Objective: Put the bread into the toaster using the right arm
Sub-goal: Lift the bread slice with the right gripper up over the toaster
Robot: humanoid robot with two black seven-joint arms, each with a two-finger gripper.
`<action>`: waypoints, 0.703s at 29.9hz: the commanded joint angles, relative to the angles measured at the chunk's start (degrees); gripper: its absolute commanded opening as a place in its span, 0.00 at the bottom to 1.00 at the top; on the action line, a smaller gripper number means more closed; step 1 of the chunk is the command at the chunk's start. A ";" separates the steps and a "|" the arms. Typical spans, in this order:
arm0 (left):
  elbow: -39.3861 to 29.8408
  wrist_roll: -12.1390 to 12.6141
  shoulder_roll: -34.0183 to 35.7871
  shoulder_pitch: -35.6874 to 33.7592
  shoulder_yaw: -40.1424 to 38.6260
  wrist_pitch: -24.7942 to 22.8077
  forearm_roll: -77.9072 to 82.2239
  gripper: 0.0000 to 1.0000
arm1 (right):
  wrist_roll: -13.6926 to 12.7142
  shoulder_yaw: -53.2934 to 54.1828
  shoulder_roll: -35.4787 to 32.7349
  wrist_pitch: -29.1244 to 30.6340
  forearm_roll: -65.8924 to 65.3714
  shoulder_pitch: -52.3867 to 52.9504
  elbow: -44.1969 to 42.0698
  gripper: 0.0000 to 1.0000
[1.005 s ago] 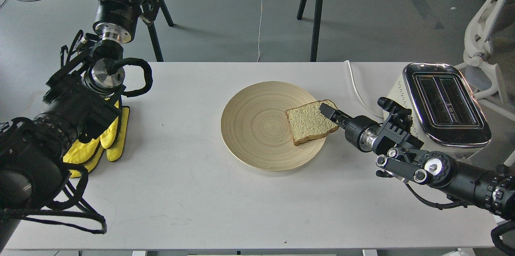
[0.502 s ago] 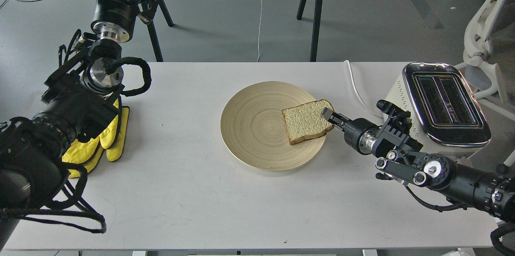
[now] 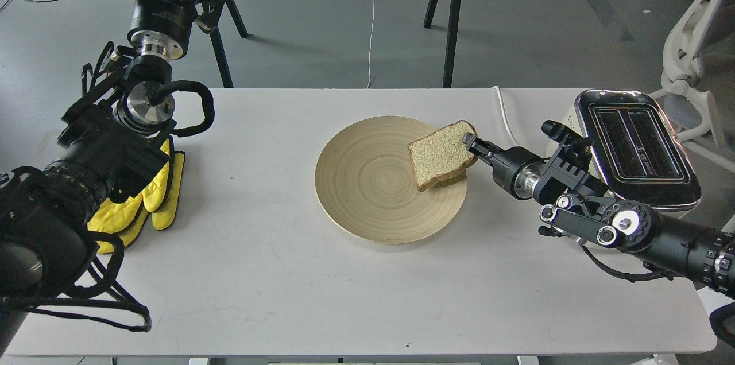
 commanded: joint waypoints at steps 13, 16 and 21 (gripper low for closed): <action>0.00 -0.26 -0.44 0.09 0.36 0.00 0.00 1.00 | -4.11 0.06 -41.89 3.83 -8.32 16.05 28.23 0.01; 0.00 -0.26 -0.44 0.09 0.36 0.00 0.00 1.00 | -4.29 0.33 -47.43 4.72 -14.49 15.96 30.87 0.01; 0.00 -0.26 -0.44 0.09 0.36 0.00 0.00 1.00 | -3.85 -0.46 -53.68 4.72 -15.12 14.82 33.77 0.01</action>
